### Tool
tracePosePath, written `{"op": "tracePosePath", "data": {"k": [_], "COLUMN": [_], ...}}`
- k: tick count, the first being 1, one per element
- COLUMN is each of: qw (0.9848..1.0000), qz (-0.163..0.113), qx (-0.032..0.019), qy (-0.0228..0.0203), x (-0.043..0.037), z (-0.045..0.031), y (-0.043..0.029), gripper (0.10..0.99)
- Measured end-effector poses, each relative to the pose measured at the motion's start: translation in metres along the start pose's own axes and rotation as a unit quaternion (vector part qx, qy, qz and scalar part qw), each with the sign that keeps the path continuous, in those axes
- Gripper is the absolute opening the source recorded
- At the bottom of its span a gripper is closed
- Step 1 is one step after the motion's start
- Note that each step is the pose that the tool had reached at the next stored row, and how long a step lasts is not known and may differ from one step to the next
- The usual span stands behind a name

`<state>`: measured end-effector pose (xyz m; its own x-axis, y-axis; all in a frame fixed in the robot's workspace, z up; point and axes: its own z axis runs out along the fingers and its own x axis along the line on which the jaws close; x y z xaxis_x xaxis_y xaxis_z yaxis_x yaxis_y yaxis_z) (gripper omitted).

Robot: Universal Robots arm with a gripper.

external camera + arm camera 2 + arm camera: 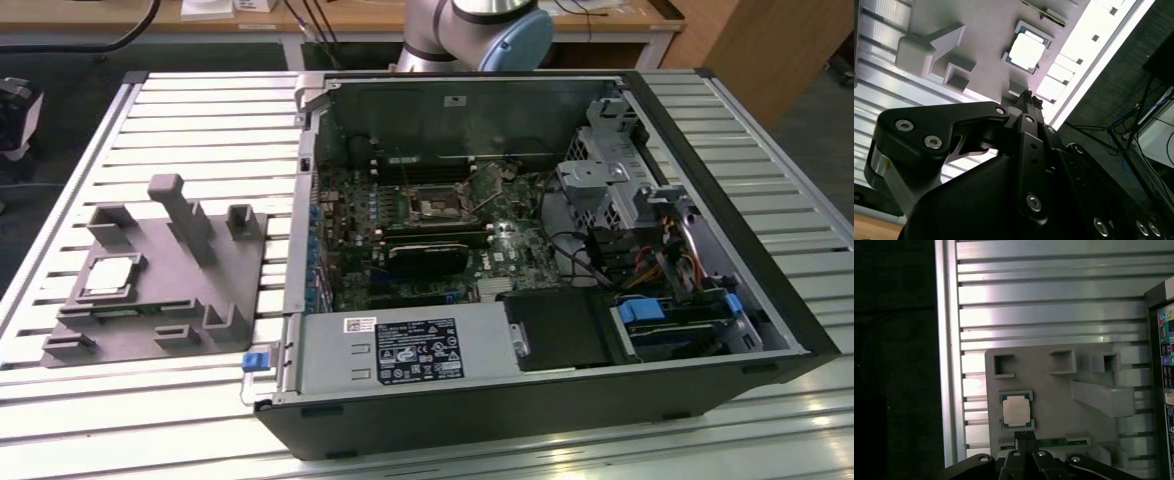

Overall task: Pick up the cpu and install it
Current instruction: 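Pick up the cpu and move it towards the insertion slot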

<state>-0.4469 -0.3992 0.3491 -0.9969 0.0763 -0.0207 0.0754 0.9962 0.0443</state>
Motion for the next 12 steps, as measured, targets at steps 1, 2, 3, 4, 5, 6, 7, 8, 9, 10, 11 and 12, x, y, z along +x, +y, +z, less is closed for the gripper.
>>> {"op": "tracePosePath", "data": {"k": [1, 2, 3, 4, 5, 6, 7, 8, 9, 10, 11, 12], "qw": [1.0000, 1.0000, 1.0000, 1.0000, 1.0000, 1.0000, 1.0000, 1.0000, 1.0000, 1.0000, 1.0000, 1.0000], "qz": [0.000, 0.000, 0.000, 0.000, 0.000, 0.000, 0.000, 0.000, 0.000, 0.000, 0.000, 0.000], "qx": [0.0000, 0.0000, 0.0000, 0.0000, 0.0000, 0.0000, 0.0000, 0.0000, 0.0000, 0.0000, 0.0000, 0.0000], "qy": [0.0001, 0.0002, 0.0002, 0.0002, 0.0003, 0.0003, 0.0003, 0.0004, 0.0003, 0.0003, 0.0004, 0.0004], "x": [0.0000, 0.0000, 0.0000, 0.0001, 0.0001, 0.0001, 0.0001, 0.0001, 0.0001, 0.0002, 0.0002, 0.0002], "z": [0.0008, 0.0017, 0.0026, 0.0035, 0.0043, 0.0052, 0.0061, 0.0070, 0.0080, 0.0090, 0.0097, 0.0105], "y": [0.0000, -0.0001, -0.0001, -0.0002, -0.0002, -0.0002, -0.0003, -0.0003, -0.0004, -0.0004, -0.0004, -0.0005], "gripper": [0.106, 0.106, 0.106, 0.106, 0.106, 0.106, 0.106, 0.106, 0.106, 0.106, 0.106, 0.106]}}
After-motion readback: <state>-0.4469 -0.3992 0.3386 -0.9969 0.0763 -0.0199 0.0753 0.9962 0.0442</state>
